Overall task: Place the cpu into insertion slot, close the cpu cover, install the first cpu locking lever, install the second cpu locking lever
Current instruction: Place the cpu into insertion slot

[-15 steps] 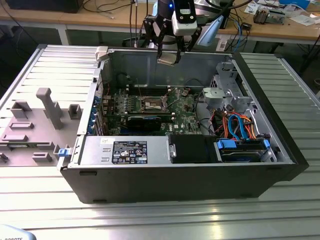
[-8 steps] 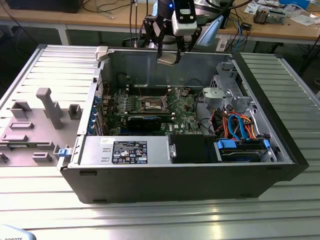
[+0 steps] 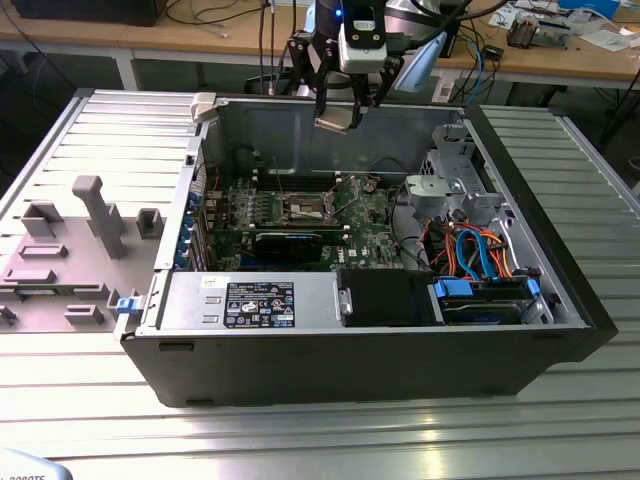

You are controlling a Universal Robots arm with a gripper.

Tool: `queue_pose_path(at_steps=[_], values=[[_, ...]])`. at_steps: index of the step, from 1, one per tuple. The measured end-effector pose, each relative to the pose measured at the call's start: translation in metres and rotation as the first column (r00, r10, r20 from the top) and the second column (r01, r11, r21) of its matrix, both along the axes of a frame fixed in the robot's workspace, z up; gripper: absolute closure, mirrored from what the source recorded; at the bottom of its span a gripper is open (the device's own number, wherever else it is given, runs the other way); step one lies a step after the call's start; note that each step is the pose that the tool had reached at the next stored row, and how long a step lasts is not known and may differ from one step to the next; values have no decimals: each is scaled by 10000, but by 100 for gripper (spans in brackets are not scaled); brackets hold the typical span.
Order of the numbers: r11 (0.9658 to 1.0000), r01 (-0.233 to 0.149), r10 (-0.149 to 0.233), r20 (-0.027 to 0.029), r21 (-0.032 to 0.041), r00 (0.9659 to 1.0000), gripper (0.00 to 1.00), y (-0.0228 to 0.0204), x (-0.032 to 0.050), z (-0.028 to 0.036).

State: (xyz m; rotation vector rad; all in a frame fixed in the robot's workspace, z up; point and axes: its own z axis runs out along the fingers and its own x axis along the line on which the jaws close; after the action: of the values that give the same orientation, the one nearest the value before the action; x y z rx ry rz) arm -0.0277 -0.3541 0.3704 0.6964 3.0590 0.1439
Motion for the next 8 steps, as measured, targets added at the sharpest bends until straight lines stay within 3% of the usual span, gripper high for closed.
queue_pose_path(at_steps=[8], values=[[9976,685,-685,-1,-2,9976,46,-1,1,-5]])
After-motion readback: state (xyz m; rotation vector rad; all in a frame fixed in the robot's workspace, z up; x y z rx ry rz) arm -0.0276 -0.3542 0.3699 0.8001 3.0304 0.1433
